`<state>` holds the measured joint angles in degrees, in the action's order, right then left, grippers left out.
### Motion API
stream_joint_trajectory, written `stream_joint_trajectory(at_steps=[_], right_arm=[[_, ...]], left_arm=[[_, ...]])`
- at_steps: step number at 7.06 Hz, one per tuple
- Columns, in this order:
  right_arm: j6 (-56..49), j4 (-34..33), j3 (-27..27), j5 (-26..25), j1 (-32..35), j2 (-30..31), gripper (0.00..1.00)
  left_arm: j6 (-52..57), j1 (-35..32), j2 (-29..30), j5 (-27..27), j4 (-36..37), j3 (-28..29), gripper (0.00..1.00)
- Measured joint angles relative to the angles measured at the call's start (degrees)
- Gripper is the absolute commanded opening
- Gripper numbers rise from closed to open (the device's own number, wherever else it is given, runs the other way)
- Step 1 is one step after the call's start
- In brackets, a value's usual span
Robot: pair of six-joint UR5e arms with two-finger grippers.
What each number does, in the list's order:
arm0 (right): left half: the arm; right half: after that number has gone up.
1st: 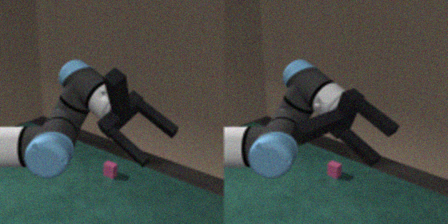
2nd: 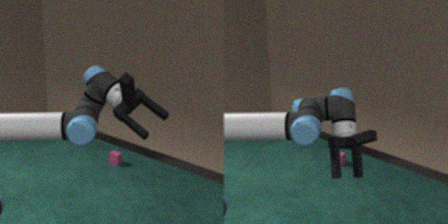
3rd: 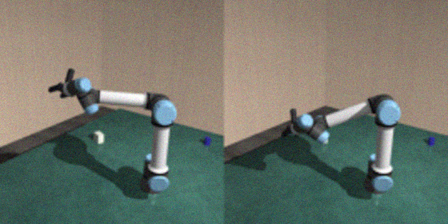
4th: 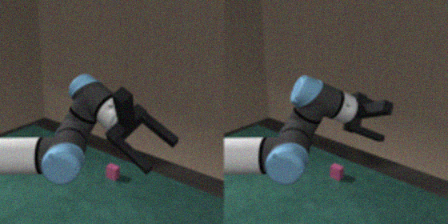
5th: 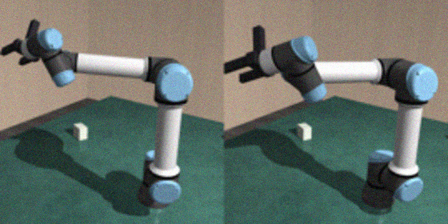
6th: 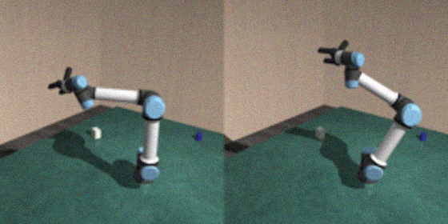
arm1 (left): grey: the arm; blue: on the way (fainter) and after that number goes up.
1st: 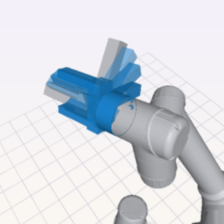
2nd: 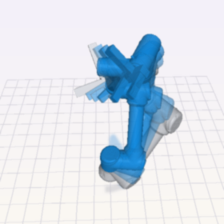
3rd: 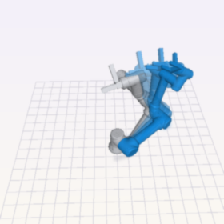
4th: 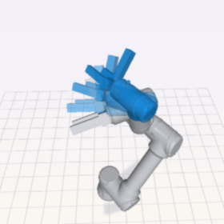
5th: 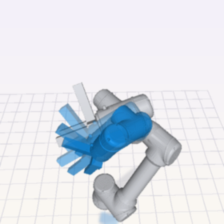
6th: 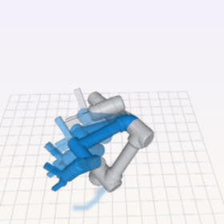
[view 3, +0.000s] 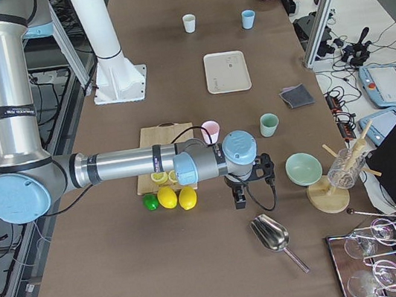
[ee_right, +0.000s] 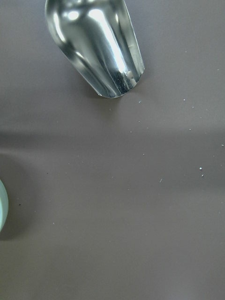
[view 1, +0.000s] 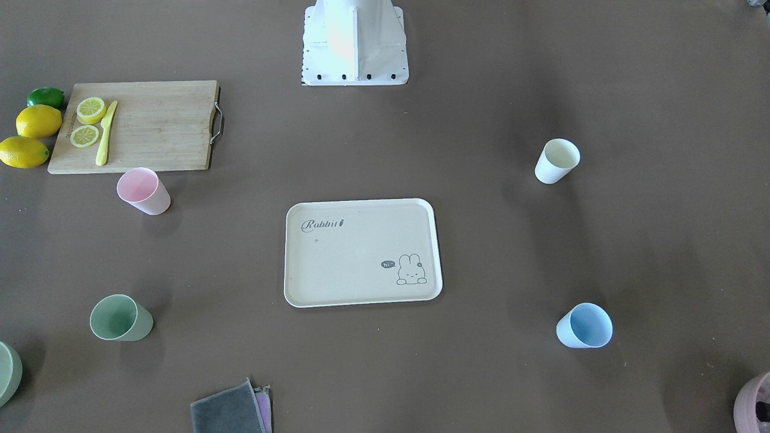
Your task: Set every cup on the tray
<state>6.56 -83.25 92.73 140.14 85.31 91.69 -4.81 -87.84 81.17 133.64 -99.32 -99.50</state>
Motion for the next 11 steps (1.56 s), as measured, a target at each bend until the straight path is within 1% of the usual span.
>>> stream_joint_trajectory(at_steps=[4,7,11], right_arm=[[-2.6,-0.2,-0.7,0.2,0.9,0.4,1.00],[-2.3,0.1,0.0,-0.2,0.9,0.5,1.00],[-1.7,0.5,-0.1,0.1,0.8,-0.1,1.00]], left_arm=[[0.2,-0.4,-0.3,-0.1,-0.1,-1.0,0.98],[0.2,-0.2,-1.5,-0.2,-0.1,-1.0,0.98],[0.1,-0.3,-1.6,-0.1,-0.1,-2.1,0.98]])
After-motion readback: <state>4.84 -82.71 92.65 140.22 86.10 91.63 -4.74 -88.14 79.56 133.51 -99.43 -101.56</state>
